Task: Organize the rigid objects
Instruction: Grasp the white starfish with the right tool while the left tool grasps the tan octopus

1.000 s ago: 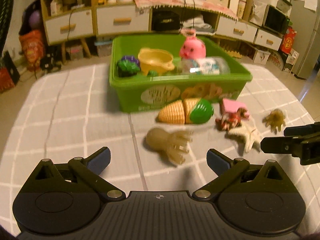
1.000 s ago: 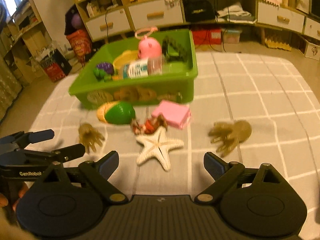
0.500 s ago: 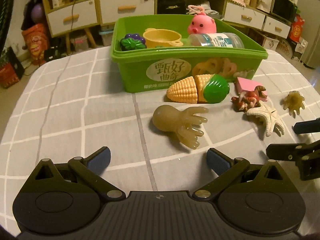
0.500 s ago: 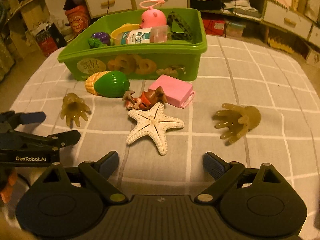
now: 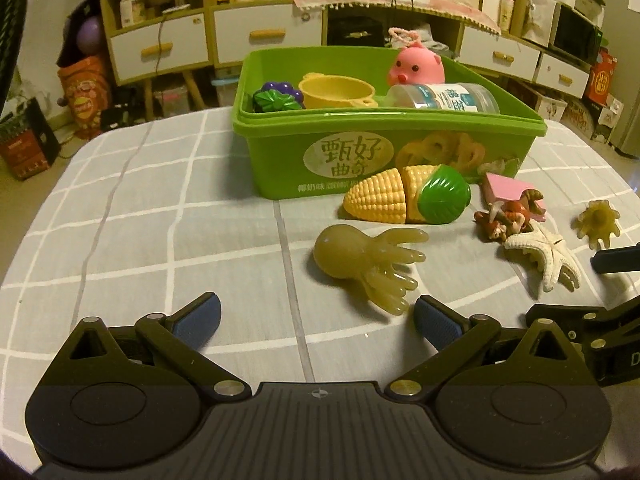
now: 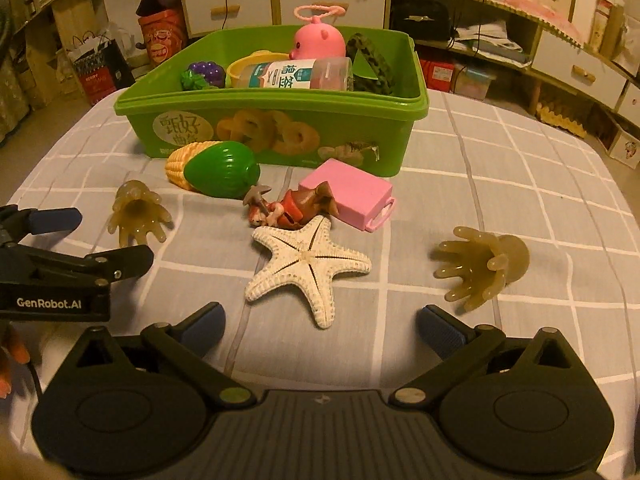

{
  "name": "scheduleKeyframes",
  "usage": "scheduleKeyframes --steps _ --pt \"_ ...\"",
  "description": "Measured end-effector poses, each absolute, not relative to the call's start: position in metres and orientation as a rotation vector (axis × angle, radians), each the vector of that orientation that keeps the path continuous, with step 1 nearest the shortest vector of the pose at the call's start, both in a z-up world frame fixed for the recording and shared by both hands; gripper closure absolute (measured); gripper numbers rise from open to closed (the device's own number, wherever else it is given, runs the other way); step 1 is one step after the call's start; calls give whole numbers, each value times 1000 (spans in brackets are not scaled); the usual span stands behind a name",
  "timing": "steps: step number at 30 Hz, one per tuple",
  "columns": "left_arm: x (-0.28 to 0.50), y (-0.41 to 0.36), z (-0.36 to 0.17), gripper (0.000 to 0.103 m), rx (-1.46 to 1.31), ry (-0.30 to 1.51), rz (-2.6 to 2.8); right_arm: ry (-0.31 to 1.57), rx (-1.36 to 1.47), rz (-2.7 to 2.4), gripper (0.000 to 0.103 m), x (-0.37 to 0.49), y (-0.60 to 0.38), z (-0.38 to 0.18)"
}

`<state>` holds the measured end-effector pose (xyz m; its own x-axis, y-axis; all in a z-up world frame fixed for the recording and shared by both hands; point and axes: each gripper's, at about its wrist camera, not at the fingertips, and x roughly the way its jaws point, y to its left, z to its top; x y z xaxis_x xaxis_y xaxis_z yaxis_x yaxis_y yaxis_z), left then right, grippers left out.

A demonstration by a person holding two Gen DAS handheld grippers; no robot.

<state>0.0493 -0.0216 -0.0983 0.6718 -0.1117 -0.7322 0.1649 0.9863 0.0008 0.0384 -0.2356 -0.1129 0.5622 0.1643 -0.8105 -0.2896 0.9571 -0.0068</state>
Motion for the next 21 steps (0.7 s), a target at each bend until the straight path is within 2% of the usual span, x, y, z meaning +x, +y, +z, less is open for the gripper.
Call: scheduleKeyframes --steps 6,15,21 --pt "48 -21 -102 1 73 768 -176 918 -149 270 22 38 -235 -114" --pt "58 -21 -99 2 89 787 -211 898 -143 267 22 40 -235 -115" --pt "59 -23 -97 7 98 791 -239 891 -118 255 24 43 -238 -114"
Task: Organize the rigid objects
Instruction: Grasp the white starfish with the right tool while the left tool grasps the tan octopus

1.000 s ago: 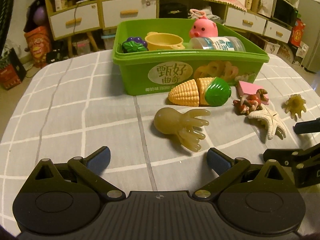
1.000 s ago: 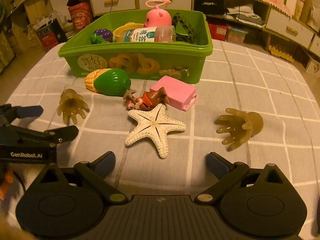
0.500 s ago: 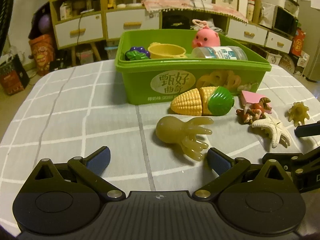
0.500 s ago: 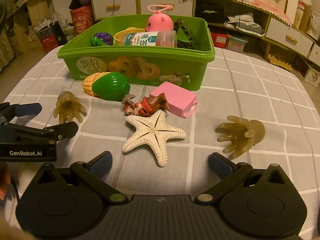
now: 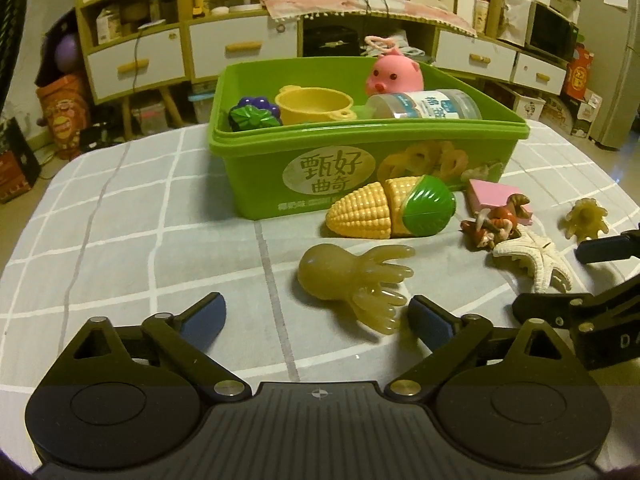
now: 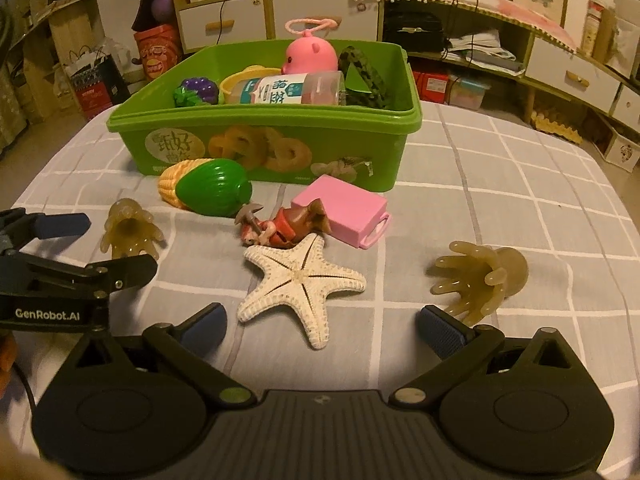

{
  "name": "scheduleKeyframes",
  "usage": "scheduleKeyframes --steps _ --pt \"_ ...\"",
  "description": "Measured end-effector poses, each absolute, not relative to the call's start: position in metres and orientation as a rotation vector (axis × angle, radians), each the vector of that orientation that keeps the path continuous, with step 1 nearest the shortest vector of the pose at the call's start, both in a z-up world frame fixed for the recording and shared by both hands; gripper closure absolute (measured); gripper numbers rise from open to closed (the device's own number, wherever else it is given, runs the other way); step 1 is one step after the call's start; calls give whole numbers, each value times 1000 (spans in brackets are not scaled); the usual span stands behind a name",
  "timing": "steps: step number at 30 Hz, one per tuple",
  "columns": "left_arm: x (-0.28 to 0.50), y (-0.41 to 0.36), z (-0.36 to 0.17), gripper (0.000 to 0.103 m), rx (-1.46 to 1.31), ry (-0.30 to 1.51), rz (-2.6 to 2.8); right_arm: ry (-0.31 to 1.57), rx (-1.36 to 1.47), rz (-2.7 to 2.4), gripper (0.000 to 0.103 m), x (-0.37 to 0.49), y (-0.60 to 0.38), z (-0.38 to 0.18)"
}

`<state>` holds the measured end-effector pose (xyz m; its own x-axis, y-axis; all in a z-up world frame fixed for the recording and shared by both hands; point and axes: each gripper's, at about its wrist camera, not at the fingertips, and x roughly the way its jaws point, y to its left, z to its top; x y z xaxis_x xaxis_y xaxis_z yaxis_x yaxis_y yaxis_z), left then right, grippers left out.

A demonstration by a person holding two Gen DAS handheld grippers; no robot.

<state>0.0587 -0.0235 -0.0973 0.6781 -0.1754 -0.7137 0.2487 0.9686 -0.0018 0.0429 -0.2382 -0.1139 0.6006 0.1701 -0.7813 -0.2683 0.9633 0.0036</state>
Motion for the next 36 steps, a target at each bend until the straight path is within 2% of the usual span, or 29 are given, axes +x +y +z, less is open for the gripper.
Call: scheduleKeyframes --steps 11,15,17,22,24,25,28,36 --pt "58 -29 -93 24 111 789 -271 882 -103 254 31 44 -241 -112" --pt "58 -32 -91 33 115 787 -283 876 -94 265 39 43 -240 -110" --pt "57 -33 -90 41 114 787 -284 873 -84 275 45 43 -240 -109" --pt "59 -33 -86 45 111 806 -262 878 -47 301 65 44 -241 -104" --pt "60 -32 -85 54 104 816 -254 884 -35 315 72 45 -241 -102" --pt "61 -32 -84 66 99 824 -254 888 -32 322 75 45 -240 -102" --pt "62 -30 -83 72 92 836 -244 900 -34 337 83 45 -239 -99" --pt "64 -23 -79 78 51 857 -251 903 54 348 83 46 -249 -89"
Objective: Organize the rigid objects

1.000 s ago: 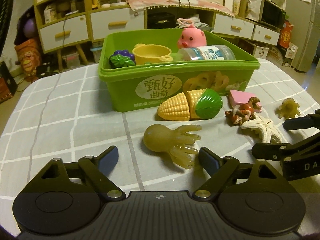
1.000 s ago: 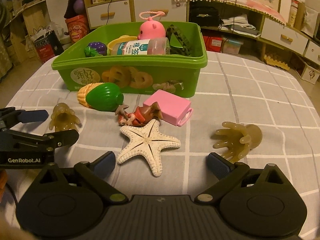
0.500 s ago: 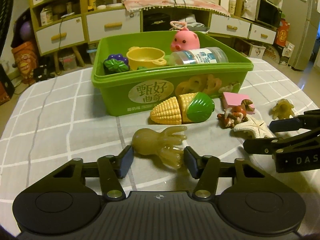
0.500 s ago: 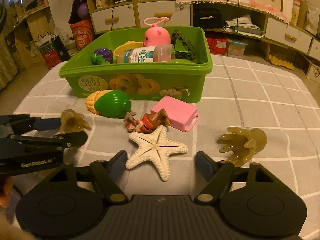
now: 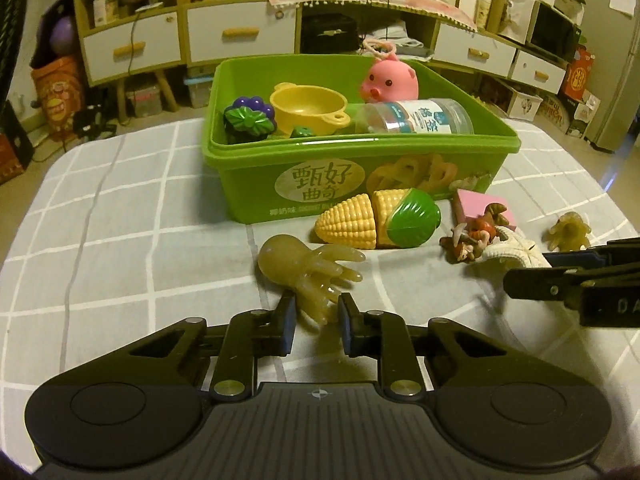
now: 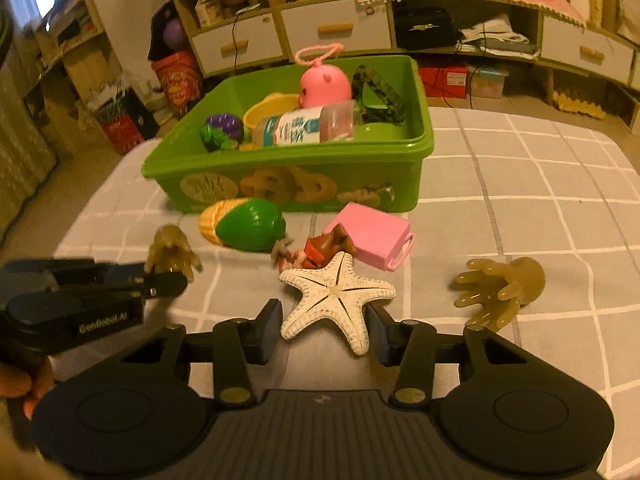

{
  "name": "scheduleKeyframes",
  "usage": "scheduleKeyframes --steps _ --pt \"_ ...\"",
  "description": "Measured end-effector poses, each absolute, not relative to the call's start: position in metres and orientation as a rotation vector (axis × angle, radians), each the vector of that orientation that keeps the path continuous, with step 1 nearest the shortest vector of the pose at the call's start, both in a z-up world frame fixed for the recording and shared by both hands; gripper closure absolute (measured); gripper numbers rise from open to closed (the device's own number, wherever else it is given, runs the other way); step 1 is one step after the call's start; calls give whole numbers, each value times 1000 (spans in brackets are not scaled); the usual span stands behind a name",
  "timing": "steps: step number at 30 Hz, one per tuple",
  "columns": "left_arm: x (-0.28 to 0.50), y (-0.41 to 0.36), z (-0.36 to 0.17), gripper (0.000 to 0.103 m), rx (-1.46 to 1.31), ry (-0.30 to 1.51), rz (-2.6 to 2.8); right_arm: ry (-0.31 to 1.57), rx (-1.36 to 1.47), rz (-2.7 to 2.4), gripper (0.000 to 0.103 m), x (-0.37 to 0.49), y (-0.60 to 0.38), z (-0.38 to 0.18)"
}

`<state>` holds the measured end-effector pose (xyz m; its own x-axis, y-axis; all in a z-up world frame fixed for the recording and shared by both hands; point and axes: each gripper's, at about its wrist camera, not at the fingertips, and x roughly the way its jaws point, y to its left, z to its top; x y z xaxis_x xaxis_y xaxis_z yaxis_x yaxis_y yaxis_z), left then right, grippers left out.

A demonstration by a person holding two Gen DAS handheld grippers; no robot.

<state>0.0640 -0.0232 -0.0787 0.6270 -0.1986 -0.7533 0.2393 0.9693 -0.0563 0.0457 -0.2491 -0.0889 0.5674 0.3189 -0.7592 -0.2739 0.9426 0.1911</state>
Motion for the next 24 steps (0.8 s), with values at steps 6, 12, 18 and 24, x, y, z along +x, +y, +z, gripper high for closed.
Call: scheduleKeyframes --steps 6,12,18,24 --pt "62 -20 -70 90 25 853 -264 900 144 361 83 46 -260 -79" --pt "62 -17 -64 94 5 843 -267 894 195 362 83 44 -268 -71" --pt "59 -15 -54 97 -24 819 -279 878 233 372 83 42 -273 -63" --pt "56 -13 -40 98 -51 787 -292 856 273 372 83 41 -278 -56"
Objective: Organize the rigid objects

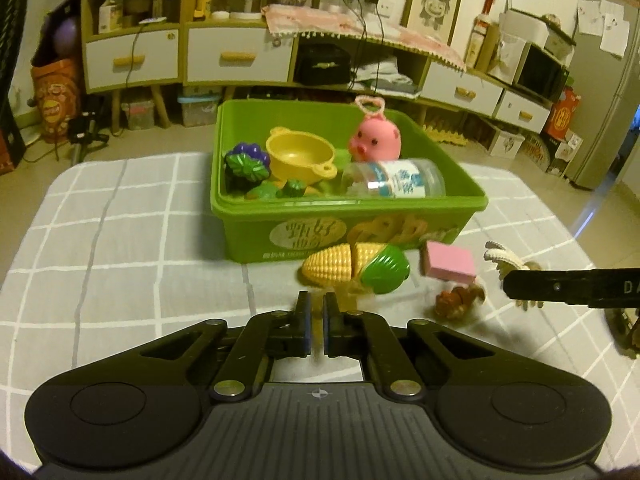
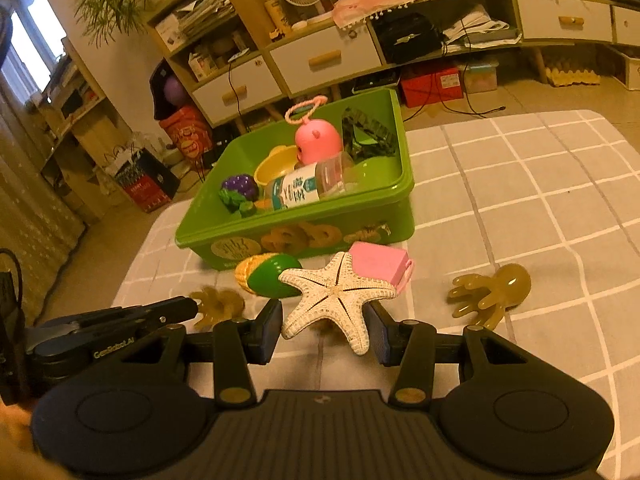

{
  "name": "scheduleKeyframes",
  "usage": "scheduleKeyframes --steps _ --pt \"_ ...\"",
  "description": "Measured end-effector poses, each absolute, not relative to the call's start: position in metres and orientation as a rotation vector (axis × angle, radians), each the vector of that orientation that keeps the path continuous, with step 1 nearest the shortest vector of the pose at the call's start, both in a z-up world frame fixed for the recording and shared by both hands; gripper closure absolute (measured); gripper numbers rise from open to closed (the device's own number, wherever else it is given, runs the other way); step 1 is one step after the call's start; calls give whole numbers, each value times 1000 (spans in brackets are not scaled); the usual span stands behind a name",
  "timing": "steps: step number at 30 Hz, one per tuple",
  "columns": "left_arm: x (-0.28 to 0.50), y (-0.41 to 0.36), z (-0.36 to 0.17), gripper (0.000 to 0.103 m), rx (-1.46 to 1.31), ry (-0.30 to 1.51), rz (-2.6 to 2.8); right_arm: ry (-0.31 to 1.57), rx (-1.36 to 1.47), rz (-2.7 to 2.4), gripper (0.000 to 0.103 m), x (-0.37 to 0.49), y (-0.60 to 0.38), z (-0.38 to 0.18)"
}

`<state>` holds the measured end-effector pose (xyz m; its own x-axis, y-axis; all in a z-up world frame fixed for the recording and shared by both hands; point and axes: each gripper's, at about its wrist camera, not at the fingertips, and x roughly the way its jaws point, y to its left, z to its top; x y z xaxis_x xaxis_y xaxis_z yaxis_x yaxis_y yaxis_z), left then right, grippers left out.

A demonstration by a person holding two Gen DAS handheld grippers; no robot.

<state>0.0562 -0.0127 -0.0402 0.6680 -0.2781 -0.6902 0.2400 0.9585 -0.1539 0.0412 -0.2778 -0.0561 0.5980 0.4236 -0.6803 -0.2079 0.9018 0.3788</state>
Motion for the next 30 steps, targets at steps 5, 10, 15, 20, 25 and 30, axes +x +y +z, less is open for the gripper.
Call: scheduleKeyframes --steps 5,10,15,20,25,30 --pt "55 -12 -32 98 -68 759 -294 832 305 366 83 42 -283 -50" --pt "58 -12 -16 98 -96 710 -296 803 335 371 83 43 -287 -40" --pt "65 -12 2 98 -101 651 -290 786 369 364 83 52 -293 -29" --pt "85 -13 11 98 -113 631 -272 777 388 348 83 71 -292 -23" --pt "108 -14 15 98 -111 618 -248 766 346 323 83 96 -286 -18" --pt "129 -13 8 98 -96 640 -211 776 327 300 83 119 -282 -22"
